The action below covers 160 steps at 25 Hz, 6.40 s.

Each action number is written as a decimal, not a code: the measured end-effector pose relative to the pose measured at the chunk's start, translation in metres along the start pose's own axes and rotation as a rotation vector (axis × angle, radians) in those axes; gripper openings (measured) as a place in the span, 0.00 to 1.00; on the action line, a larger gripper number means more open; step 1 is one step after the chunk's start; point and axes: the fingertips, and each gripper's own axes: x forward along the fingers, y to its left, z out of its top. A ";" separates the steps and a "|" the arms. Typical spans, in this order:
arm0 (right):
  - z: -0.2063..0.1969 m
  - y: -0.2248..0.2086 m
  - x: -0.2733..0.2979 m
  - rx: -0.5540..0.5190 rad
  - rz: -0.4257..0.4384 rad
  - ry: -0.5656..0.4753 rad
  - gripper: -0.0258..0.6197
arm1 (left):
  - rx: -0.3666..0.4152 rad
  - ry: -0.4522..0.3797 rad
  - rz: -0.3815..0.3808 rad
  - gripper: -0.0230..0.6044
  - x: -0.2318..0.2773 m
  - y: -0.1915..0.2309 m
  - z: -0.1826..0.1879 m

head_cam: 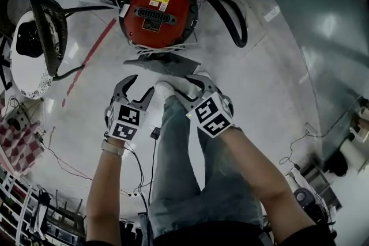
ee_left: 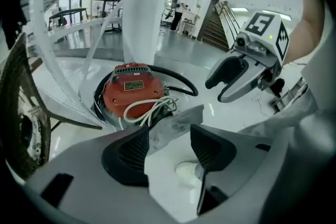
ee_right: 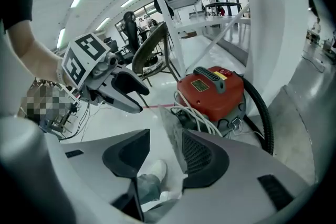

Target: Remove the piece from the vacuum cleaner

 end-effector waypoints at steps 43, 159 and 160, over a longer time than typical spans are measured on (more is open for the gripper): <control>-0.057 -0.039 0.120 -0.026 0.033 0.123 0.12 | 0.267 0.178 -0.094 0.13 0.120 0.040 -0.062; -0.107 0.004 0.144 0.095 0.179 0.196 0.10 | 0.082 0.209 -0.043 0.10 0.120 0.028 -0.085; -0.107 0.003 0.143 0.093 0.179 0.196 0.10 | 0.080 0.208 -0.043 0.10 0.119 0.027 -0.085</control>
